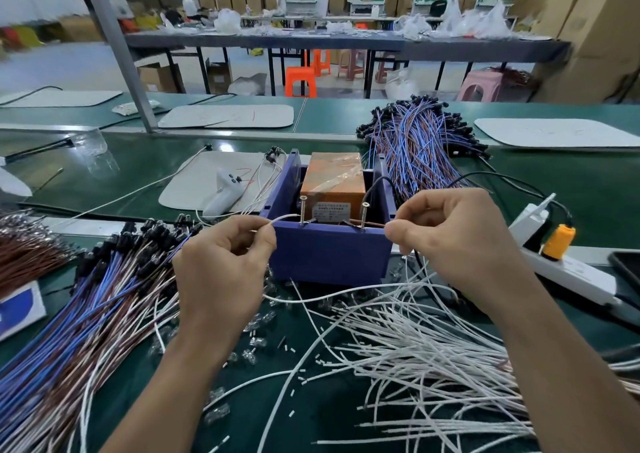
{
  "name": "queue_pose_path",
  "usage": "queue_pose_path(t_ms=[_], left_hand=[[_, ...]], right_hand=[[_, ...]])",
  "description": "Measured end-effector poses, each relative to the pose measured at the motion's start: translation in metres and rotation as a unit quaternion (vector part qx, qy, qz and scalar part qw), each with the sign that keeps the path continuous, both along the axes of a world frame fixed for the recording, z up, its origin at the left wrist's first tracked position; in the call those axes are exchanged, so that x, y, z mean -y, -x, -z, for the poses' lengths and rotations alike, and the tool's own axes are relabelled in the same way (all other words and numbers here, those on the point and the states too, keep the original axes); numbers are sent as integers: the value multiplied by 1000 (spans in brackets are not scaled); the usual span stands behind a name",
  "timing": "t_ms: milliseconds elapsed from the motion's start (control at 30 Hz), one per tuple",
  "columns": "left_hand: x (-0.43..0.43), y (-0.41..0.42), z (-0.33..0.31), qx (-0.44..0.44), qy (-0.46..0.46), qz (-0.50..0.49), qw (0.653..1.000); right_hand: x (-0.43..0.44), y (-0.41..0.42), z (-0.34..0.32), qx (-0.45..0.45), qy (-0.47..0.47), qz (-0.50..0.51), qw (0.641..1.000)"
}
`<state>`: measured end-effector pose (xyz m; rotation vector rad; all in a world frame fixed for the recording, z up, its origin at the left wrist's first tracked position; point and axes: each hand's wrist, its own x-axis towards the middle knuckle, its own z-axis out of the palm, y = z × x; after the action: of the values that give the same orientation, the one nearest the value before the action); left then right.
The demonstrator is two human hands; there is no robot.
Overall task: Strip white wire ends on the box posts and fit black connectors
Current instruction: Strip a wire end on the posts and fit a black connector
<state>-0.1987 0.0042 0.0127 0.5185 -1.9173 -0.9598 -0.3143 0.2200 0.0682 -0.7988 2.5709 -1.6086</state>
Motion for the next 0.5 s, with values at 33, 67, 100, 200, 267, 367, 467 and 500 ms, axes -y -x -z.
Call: queue_pose_path(t_ms=[33, 67, 100, 200, 267, 367, 467, 500], left_hand=[[0, 0, 0, -1, -1, 0, 1000], [0, 0, 0, -2, -4, 0, 1000], [0, 1, 0, -2, -7, 1, 1000], [-1, 1, 0, -1, -13, 3, 1000], [-1, 0, 0, -2, -14, 4, 1000], [-1, -1, 0, -3, -8, 7, 1000], [-1, -2, 0, -1, -3, 9, 1000], [-1, -3, -1, -1, -3, 9, 1000]], right_hand=[[0, 0, 0, 1, 3, -1, 1000], [0, 0, 0, 2, 6, -1, 1000], [0, 0, -1, 2, 6, 0, 1000], [0, 0, -1, -1, 2, 3, 1000], [0, 1, -1, -2, 2, 4, 1000], [-2, 1, 0, -7, 3, 9, 1000], [-2, 2, 1, -14, 2, 19, 1000], [-2, 2, 1, -15, 1, 21, 1000]])
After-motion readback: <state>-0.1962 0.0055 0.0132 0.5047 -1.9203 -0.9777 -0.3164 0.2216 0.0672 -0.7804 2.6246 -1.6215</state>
